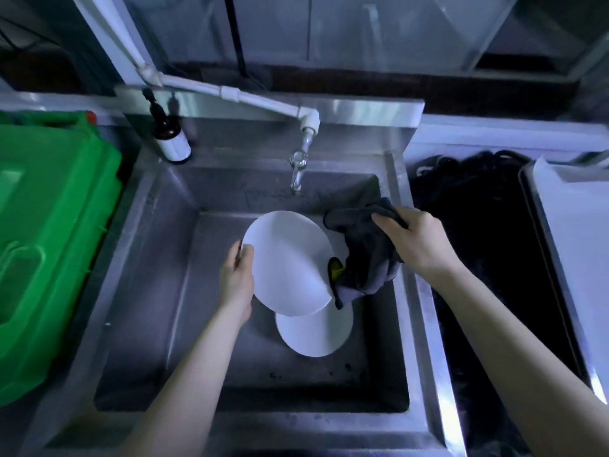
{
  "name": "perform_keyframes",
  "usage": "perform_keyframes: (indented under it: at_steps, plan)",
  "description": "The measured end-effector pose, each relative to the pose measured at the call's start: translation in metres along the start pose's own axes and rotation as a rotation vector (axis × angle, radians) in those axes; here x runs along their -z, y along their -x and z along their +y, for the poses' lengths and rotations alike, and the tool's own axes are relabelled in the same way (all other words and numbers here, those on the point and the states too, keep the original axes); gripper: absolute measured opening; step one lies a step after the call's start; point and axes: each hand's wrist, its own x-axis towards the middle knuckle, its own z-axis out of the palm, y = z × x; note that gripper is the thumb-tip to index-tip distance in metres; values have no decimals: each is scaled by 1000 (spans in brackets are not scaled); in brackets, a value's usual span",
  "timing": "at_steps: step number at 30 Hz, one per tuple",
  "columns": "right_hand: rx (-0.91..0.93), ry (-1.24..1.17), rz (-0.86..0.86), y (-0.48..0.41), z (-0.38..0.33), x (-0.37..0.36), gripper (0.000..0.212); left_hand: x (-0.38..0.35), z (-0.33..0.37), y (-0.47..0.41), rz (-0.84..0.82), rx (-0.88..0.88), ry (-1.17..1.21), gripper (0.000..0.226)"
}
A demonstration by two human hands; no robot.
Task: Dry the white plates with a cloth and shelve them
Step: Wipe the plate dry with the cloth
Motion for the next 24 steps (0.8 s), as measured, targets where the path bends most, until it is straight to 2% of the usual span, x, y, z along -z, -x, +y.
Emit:
perform_keyframes:
  at_steps: [3, 5, 7, 10, 13, 16, 20, 22, 24]
  plan:
    - [82, -74, -49, 3, -29, 3, 39, -5, 23, 15, 7, -76, 67, 20]
    - [124, -89, -205, 13, -45, -6, 41, -11, 37, 25, 18, -125, 121, 19]
    - [300, 48, -354, 28, -53, -20, 45, -16, 50, 33, 19, -154, 177, 20]
    - [672, 271, -456, 48, -45, -37, 32, -17, 69, 44, 55, -161, 223, 25]
    - [715, 183, -632, 52, -38, -43, 28, -14, 81, 47, 86, -168, 234, 34]
    - [749, 189, -570, 36, -52, -51, 31, -16, 89, 56, 23, -136, 319, 27]
    - [893, 481, -326, 4, -65, -52, 42, -15, 90, 69, -50, -136, 351, 25]
    - [864, 550, -157, -10, -69, -45, 50, -12, 93, 71, -50, -128, 380, 25]
    - [798, 543, -62, -17, -73, -35, 54, -10, 99, 69, -29, -166, 378, 23]
